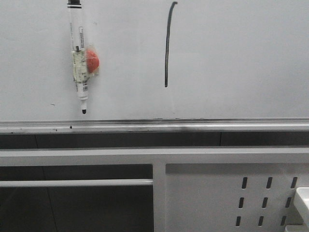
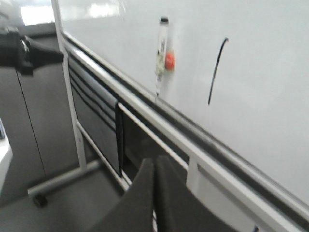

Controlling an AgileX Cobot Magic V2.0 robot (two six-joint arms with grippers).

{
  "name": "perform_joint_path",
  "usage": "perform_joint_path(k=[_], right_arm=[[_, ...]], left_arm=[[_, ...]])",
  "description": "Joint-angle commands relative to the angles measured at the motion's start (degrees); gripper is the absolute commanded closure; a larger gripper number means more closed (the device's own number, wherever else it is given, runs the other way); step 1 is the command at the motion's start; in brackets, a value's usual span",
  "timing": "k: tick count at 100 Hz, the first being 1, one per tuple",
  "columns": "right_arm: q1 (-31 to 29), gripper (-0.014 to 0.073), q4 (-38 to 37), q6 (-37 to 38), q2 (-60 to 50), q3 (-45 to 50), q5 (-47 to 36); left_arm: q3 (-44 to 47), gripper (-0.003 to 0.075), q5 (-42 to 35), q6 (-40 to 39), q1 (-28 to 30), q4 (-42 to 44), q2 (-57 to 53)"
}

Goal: Write number 1 on whiteboard

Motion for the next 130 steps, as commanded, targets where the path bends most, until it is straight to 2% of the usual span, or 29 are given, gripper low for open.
perform_joint_path(k=[1,14,33,41,56,75,96,104,130], right_arm=[[-0.3,0.0663,0.6,0.5,0.1,0.3,-13.5],[-0.3,0.0663,2.0,0.5,0.2,8.0,-26.3],[-0.3,0.0663,5.8,0.5,0.2,22.7,-40.4],[-0.8,0.0663,5.8,0.5,0.1,21.9,-32.5],[-5.8,0.0663,5.5,0.4,-0.3,22.5,-32.3],[-23.2,0.0663,5.6,0.4,-0.9,22.5,-24.6],[-41.7,0.0663,3.7,0.4,-0.9,22.5,-23.4],[-45.7,0.0663,2.2,0.3,-0.9,22.5,-22.7],[-53.5,0.0663,0.7,0.3,-0.9,22.5,-17.9]], left_arm=[[2.0,0.074,-3.1,0.0,0.0,0.0,-1.3],[2.0,0.074,-3.1,0.0,0.0,0.0,-1.3],[2.0,0.074,-3.1,0.0,0.0,0.0,-1.3],[2.0,0.074,-3.2,0.0,0.0,0.0,-1.3],[2.0,0.074,-3.2,0.0,0.0,0.0,-1.3],[2.0,0.074,-3.2,0.0,0.0,0.0,-1.3],[2.0,0.074,-3.2,0.0,0.0,0.0,-1.3],[2.0,0.074,-3.2,0.0,0.0,0.0,-1.3],[2.0,0.074,-3.2,0.0,0.0,0.0,-1.3]])
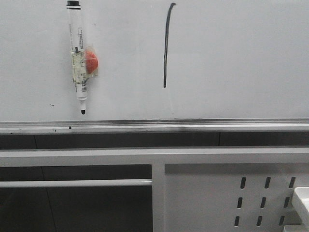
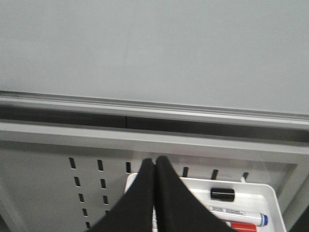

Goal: Write number 1 on whiteboard

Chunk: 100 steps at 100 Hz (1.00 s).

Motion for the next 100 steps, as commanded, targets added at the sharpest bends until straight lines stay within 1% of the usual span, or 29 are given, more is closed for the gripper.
perform_joint_path(k=[1,11,18,23,100], right_arm=[[-2.7,0.0663,-0.8,-0.2,-0.9,0.8,-2.9],[-5.5,0.0663,-0.8,-0.2,-0.9,0.8,-2.6],[-6.3,0.0663,-0.7,-0.2,-0.9,0.8,-1.5],[-6.3,0.0663,-0.7,-0.2,-0.9,0.8,-0.3],[-6.3,0.0663,-0.3,-0.2,-0.9,0.8,0.1]], left_arm=[[2.0,0.074,-3.2,0.0,0.0,0.0,-1.3],[2.0,0.074,-3.2,0.0,0.0,0.0,-1.3],[2.0,0.074,-3.2,0.0,0.0,0.0,-1.3],[2.0,0.074,-3.2,0.0,0.0,0.0,-1.3],[2.0,0.074,-3.2,0.0,0.0,0.0,-1.3]])
